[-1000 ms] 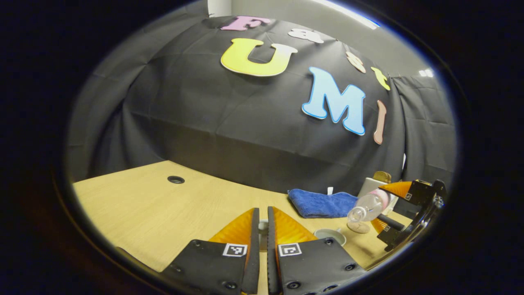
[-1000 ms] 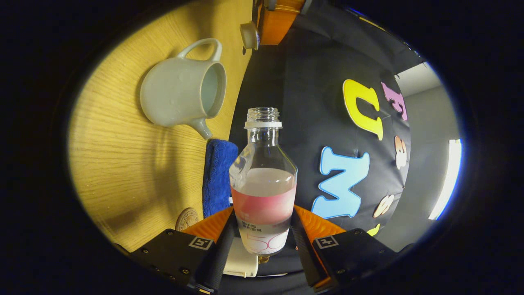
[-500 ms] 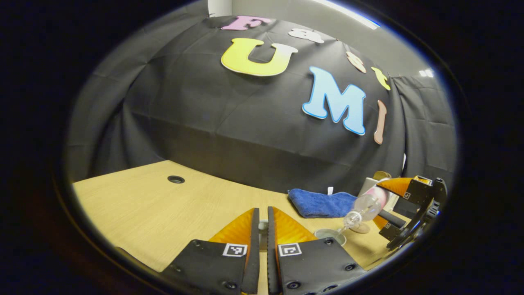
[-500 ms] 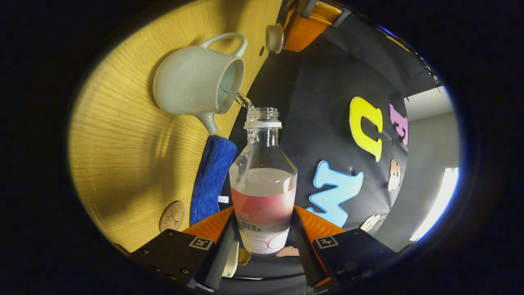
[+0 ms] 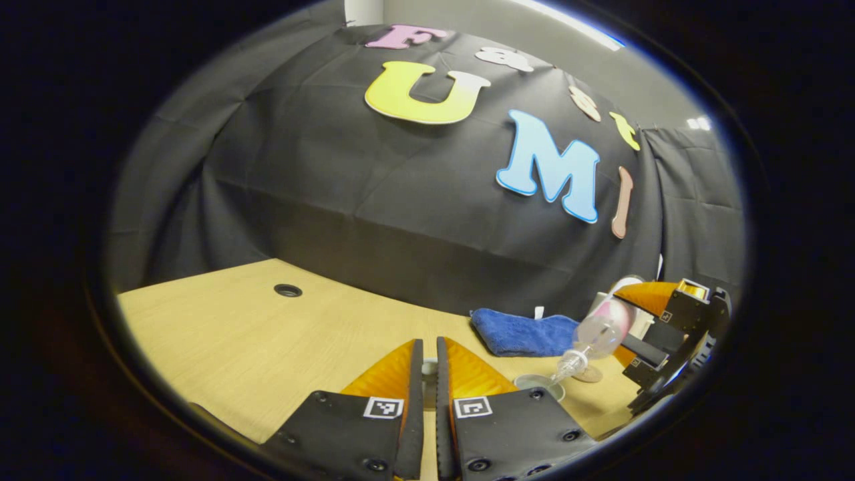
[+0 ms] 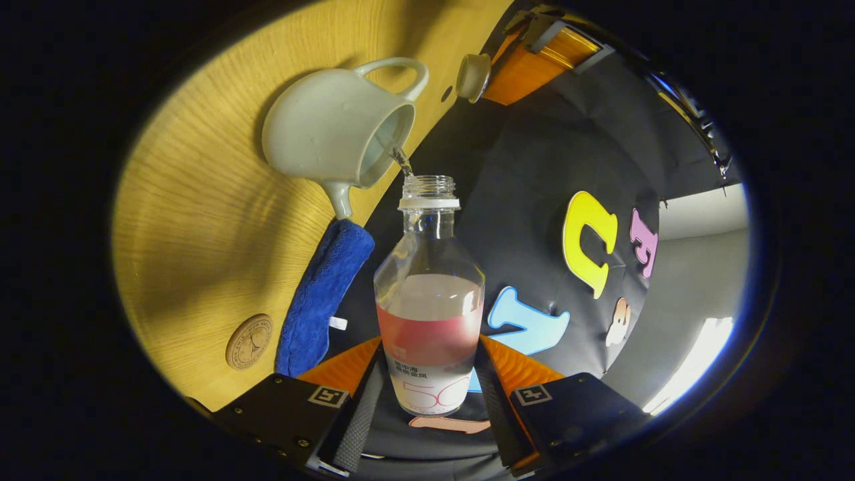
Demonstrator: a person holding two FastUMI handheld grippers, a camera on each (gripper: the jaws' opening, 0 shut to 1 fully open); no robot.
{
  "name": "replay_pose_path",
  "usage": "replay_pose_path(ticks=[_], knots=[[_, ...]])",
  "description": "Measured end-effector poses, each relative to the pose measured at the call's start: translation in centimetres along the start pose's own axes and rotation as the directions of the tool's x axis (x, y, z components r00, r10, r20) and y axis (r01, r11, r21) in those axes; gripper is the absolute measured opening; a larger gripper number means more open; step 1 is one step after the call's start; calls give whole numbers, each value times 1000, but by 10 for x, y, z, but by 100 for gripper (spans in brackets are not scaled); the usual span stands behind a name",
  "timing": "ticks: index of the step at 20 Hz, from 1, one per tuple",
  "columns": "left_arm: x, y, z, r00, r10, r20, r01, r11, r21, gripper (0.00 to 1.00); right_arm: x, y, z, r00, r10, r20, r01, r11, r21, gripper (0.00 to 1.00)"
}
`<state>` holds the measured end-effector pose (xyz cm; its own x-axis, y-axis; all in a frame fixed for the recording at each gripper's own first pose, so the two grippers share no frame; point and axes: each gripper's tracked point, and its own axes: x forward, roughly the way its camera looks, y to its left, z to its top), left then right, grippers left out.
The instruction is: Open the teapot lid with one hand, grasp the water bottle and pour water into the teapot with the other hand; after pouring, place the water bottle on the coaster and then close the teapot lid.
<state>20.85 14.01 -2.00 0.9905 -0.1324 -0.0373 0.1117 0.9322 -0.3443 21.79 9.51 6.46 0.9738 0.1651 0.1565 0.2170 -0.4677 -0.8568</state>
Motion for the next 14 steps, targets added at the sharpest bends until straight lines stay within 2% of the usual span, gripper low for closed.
replay_pose_path(ticks=[10, 11, 12, 13, 14], knots=[[1, 3, 0, 1000, 3, -6, -3, 999, -34, 14, 6, -15, 2, 999, -36, 31, 38, 996, -86, 75], [1, 3, -2, 1000, 3, -8, -4, 999, -32, 14, 8, -17, 3, 999, -37, 37, 41, 994, -98, 72], [1, 3, -1, 1000, 4, -7, -4, 999, -33, 14, 9, -18, 4, 998, -41, 44, 46, 993, -110, 75], [1, 3, 0, 1000, 3, -6, -3, 999, -34, 14, 10, -19, 5, 998, -46, 49, 52, 991, -122, 72], [1, 3, 0, 1000, 3, -6, -3, 999, -35, 14, 11, -22, 5, 997, -51, 53, 58, 989, -133, 75]])
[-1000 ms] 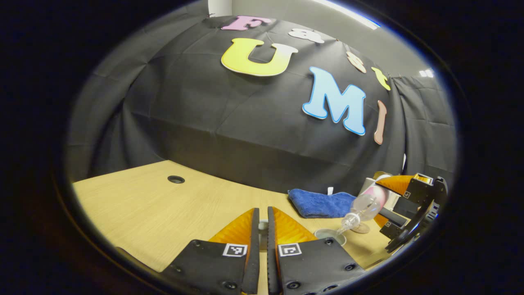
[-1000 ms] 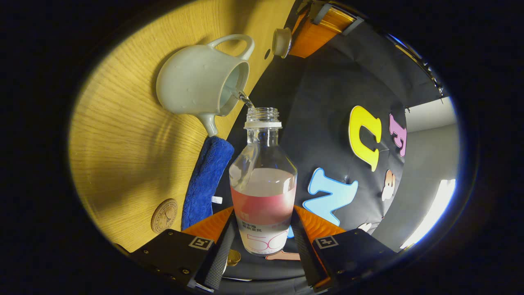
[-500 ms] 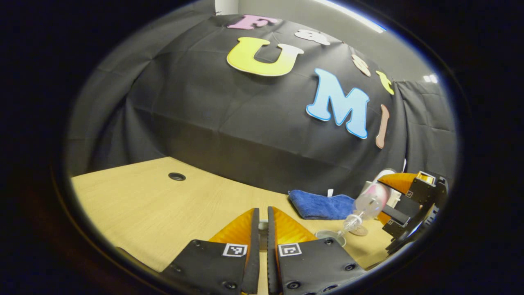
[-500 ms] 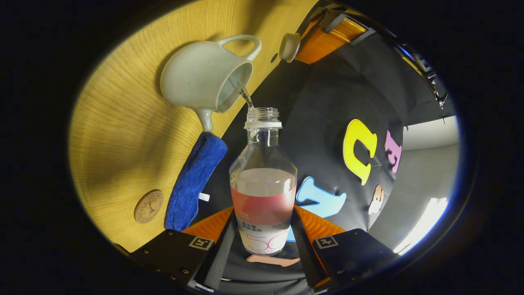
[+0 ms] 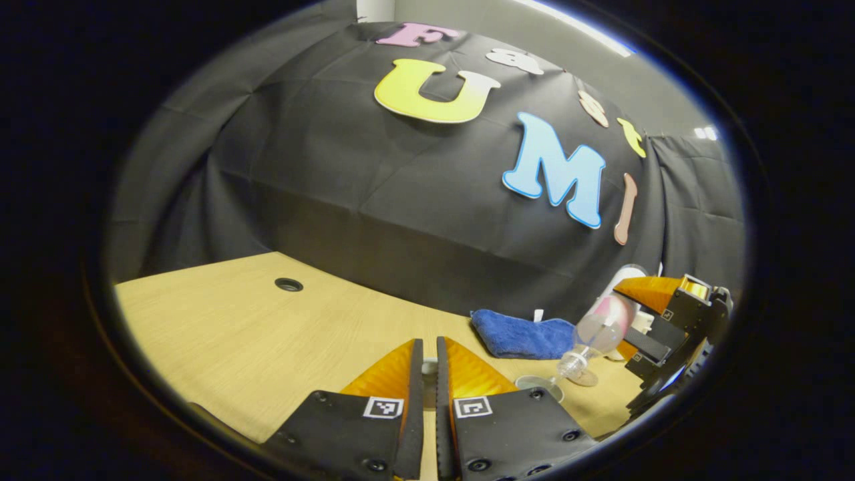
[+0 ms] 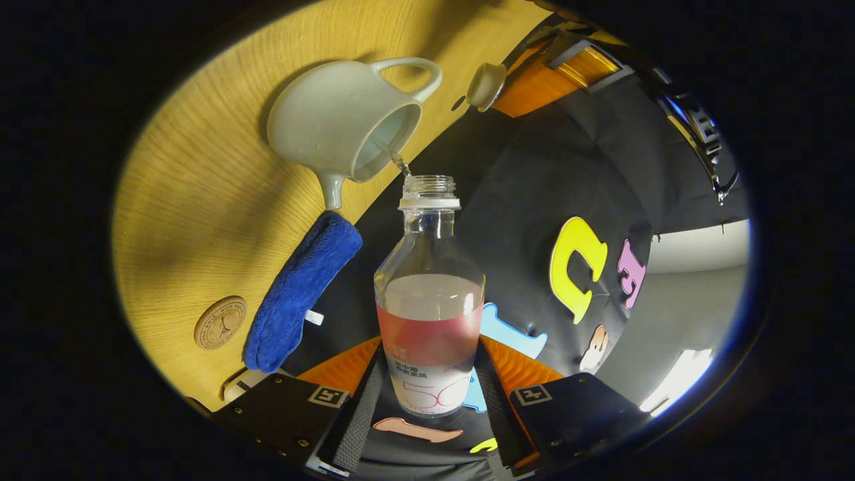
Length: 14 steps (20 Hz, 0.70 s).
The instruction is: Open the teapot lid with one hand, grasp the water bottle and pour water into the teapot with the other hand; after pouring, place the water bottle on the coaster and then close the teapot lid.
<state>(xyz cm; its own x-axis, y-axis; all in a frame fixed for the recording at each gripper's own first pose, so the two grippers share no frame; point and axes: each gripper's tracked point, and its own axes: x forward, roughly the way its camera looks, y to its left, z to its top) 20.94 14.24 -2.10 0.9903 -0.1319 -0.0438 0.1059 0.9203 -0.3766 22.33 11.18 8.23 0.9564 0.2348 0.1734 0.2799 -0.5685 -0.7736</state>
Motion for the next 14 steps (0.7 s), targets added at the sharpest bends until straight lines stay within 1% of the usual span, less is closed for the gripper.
replay_pose_path(ticks=[5, 8, 14], knots=[[0, 0, 0, 1000, 1, -1, -1, 1000, 0, 14, 1, -2, 2, 1000, -12, 19, 13, 999, -46, 75], [1, 0, -1, 1000, 1, -4, -1, 1000, 4, 14, 1, 1, 0, 1000, -12, 20, 13, 998, -58, 75], [0, 0, -1, 1000, 0, -4, 0, 1000, 3, 14, 0, -2, 3, 999, -34, 25, 36, 996, -78, 75]])
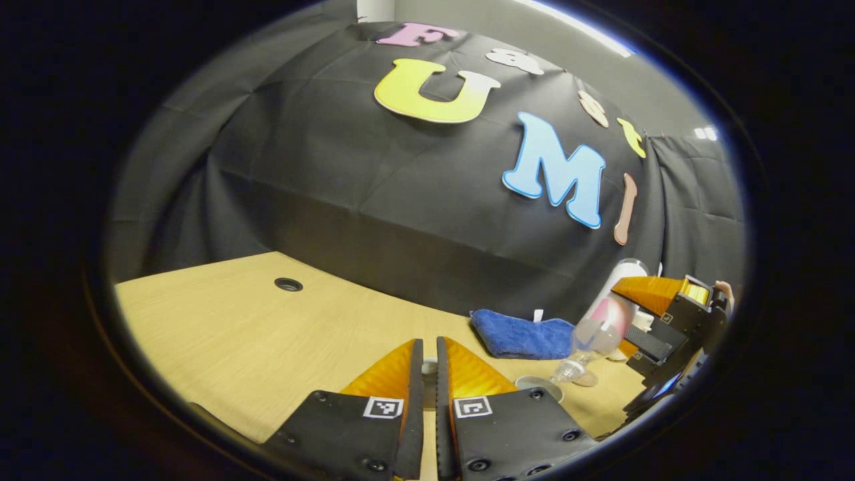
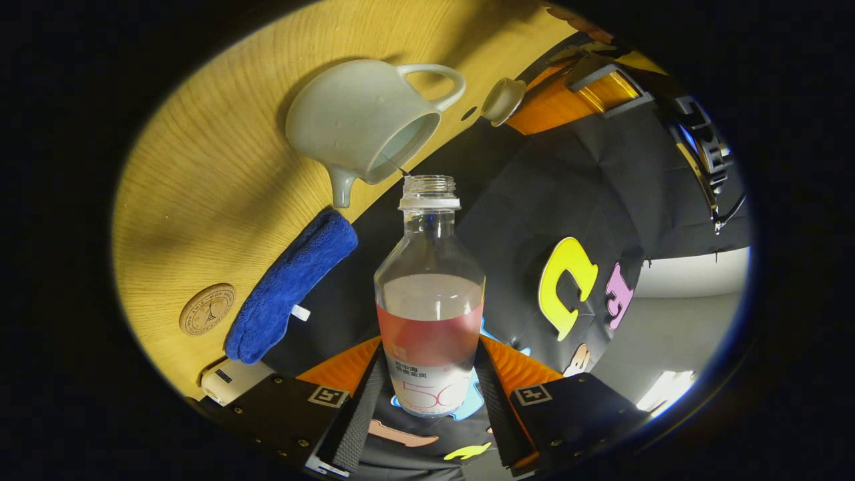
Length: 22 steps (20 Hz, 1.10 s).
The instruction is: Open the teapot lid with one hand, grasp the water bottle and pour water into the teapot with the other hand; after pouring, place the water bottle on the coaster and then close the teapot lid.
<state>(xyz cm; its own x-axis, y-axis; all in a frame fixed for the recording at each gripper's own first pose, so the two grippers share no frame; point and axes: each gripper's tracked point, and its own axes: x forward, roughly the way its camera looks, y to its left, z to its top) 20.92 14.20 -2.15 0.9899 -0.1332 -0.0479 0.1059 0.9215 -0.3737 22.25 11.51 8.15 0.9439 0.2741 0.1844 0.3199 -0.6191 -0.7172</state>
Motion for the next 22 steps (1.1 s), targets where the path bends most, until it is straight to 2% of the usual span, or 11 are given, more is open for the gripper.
replay_pose_path(ticks=[3, 5, 8, 10, 13, 16, 18, 22], knots=[[1, 0, 0, 1000, 0, 2, 0, 1000, -2, 14, -1, 3, 1, 1000, 14, -4, -13, 999, 39, 75], [1, 0, 0, 1000, 0, 3, 0, 1000, -4, 14, -1, 9, 2, 999, 48, -7, -47, 990, 130, 75], [0, 0, 0, 1000, 0, 2, 0, 1000, -4, 14, -7, 20, 2, 995, 94, -12, -87, 957, 276, 75], [0, 1, 1, 1000, 0, 3, 0, 1000, -5, 14, -8, 26, 3, 992, 125, -7, -114, 922, 370, 75], [0, 0, 0, 1000, 1, 1, -1, 1000, -3, 14, -17, 37, 12, 982, 185, 19, -164, 811, 562, 75], [-1, 0, 0, 1000, 1, 2, -1, 1000, -4, 14, -23, 46, 16, 975, 219, 34, -183, 707, 683, 75], [-1, 0, 0, 1000, 2, 2, -2, 1000, -4, 14, -26, 58, 22, 966, 255, 52, -204, 623, 755, 75], [0, 1, -2, 1000, 1, -2, -1, 1000, 1, 14, -29, 73, 33, 944, 315, 100, -229, 409, 883, 76]])
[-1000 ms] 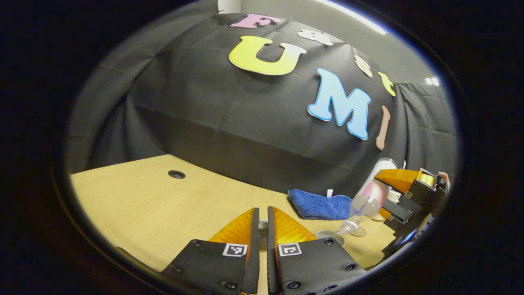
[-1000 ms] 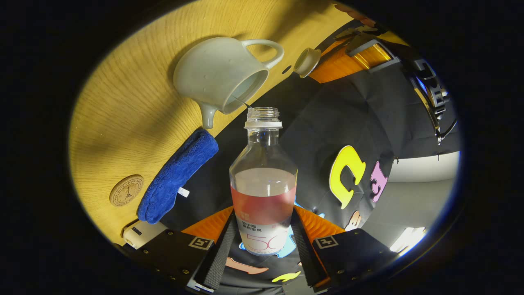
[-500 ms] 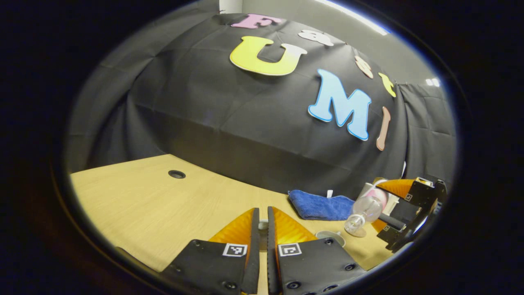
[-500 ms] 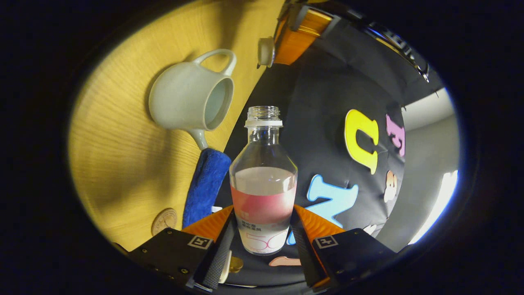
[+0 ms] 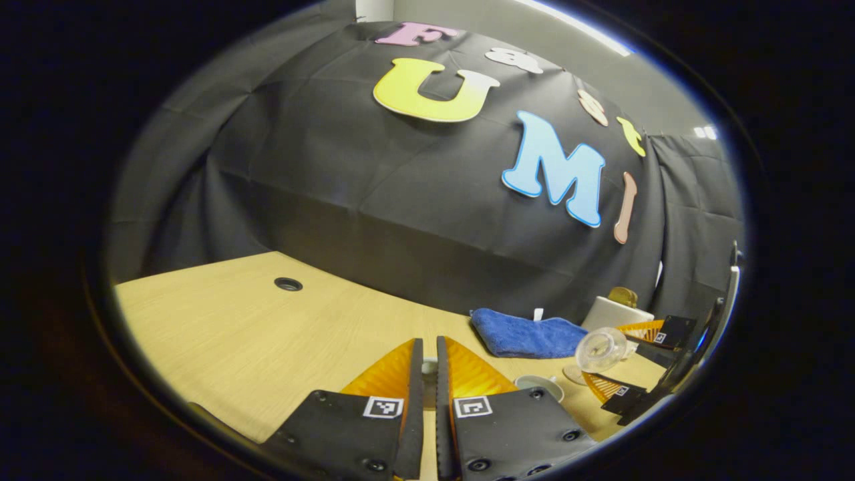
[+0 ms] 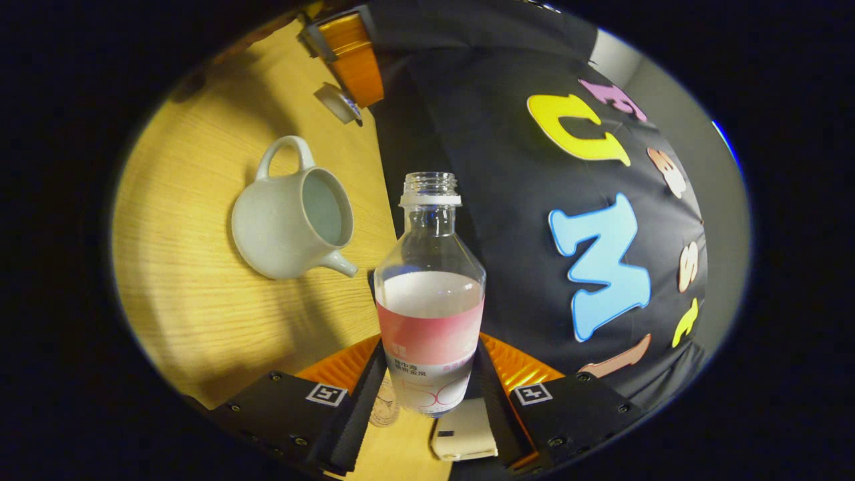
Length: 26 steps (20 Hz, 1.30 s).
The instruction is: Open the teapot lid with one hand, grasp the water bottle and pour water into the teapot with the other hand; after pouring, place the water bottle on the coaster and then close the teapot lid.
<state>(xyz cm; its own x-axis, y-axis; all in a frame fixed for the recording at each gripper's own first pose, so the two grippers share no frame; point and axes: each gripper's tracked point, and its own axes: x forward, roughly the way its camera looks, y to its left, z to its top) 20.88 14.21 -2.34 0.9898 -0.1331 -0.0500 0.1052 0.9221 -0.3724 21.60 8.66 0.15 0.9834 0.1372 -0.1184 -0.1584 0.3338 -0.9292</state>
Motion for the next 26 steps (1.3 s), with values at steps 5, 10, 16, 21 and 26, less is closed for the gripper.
replay_pose_path(ticks=[5, 10, 16, 21, 26], knots=[[0, 0, 0, 1000, 0, -1, 0, 1000, 4, 14, -3, -7, -7, 999, 45, -3, -43, 967, 249, 76], [0, 1, 0, 1000, 0, -2, 0, 1000, 5, 14, -3, -10, -10, 997, 79, 7, -74, 902, 425, 76], [0, 0, -1, 1000, -1, -3, 1, 1000, 10, 14, -3, -25, -24, 997, 74, 7, -62, 780, 623, 76], [-1, -2, -3, 1000, -10, -10, 10, 1000, 6, 14, 3, -37, -42, 999, 48, -18, -19, 675, 738, 76], [0, -1, -1, 1000, -11, -10, 11, 1000, 7, 14, 19, -41, -64, 998, 36, -49, 21, 551, 834, 76]])
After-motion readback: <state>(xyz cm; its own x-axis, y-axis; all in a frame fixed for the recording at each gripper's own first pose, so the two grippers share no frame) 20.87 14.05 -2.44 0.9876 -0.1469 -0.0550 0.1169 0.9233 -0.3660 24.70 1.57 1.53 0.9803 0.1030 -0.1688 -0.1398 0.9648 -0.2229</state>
